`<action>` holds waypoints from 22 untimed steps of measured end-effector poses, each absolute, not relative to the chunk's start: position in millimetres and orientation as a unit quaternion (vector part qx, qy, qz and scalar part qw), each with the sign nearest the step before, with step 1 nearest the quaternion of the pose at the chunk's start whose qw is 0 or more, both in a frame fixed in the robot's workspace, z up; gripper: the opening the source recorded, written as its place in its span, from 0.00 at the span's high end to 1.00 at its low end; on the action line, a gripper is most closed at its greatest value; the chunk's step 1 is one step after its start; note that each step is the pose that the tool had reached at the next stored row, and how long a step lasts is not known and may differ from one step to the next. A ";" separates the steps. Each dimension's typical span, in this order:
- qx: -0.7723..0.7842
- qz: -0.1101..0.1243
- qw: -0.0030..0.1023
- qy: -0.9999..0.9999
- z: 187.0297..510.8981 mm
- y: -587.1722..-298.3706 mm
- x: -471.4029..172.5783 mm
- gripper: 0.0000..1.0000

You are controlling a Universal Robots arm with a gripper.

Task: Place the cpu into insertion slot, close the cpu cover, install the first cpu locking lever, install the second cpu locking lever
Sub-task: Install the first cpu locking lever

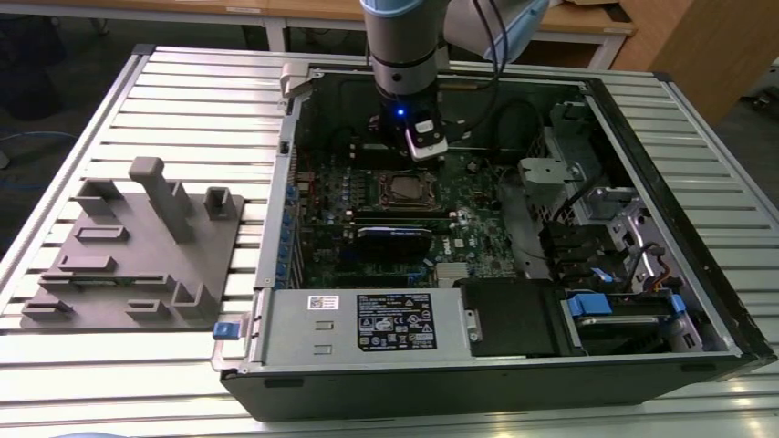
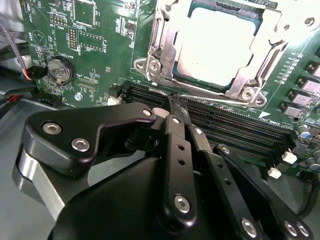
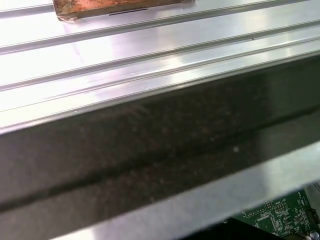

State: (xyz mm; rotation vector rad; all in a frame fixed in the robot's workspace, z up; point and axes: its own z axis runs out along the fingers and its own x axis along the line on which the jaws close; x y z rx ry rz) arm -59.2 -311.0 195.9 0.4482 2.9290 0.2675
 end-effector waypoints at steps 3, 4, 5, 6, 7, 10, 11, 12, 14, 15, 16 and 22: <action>0.150 0.090 0.084 0.981 195.6 -311.0 -59.2 0.90; 0.150 0.090 0.084 0.981 195.6 -311.0 -59.1 0.90; 0.150 0.090 0.084 0.981 195.6 -311.1 -58.7 0.90; 0.150 0.090 0.084 0.981 195.6 -311.2 -58.0 0.90; 0.150 0.090 0.084 0.981 195.6 -311.4 -57.4 0.90; 0.150 0.090 0.084 0.981 195.5 -311.5 -57.2 0.90; 0.150 0.090 0.084 0.981 195.5 -311.6 -57.2 0.90; 0.150 0.090 0.084 0.981 195.6 -311.7 -57.2 0.90; 0.150 0.090 0.084 0.981 195.5 -312.5 -57.2 0.90; 0.150 0.090 0.084 0.981 195.5 -313.1 -57.2 0.90; 0.150 0.090 0.084 0.981 195.5 -313.3 -57.2 0.90; 0.150 0.089 0.084 0.981 194.8 -313.6 -57.2 0.90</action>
